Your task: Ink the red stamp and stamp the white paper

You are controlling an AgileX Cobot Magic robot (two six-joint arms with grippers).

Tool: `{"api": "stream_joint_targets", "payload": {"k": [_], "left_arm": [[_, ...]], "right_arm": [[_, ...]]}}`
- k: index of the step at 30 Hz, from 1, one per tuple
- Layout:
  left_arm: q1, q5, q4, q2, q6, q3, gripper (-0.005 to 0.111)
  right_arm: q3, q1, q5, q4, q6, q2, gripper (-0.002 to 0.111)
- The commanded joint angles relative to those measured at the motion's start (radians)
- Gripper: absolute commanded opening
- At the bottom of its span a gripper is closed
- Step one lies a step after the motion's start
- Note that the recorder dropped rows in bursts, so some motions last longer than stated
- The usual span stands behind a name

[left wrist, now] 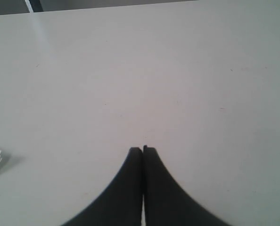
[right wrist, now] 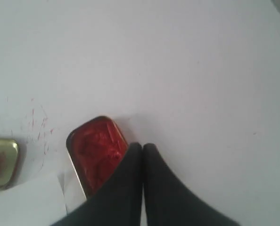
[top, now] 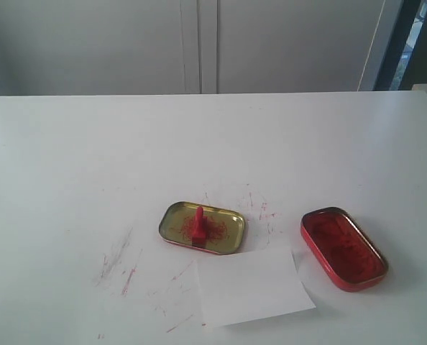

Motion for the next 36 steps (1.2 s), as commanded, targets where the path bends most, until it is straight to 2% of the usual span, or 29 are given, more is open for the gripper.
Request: {"api": "stream_joint_targets", "payload": {"k": [1, 10, 22, 30, 36], "left_arm": [[0.001, 0.003, -0.001, -0.003, 0.0, 0.005, 0.0], [0.001, 0.003, -0.001, -0.003, 0.0, 0.005, 0.0], [0.001, 0.003, -0.001, -0.003, 0.0, 0.005, 0.0], [0.001, 0.003, -0.001, -0.003, 0.0, 0.005, 0.0], [0.001, 0.003, -0.001, -0.003, 0.0, 0.005, 0.0]], "right_arm": [[-0.01, -0.005, -0.025, 0.02, -0.012, 0.054, 0.0], [-0.01, -0.005, -0.085, 0.02, 0.034, 0.064, 0.0], [-0.016, -0.005, -0.003, 0.02, 0.03, 0.066, 0.0], [-0.101, -0.005, 0.115, 0.02, 0.023, 0.142, 0.0], [-0.152, -0.005, 0.137, 0.02, 0.023, 0.207, 0.0]]}}
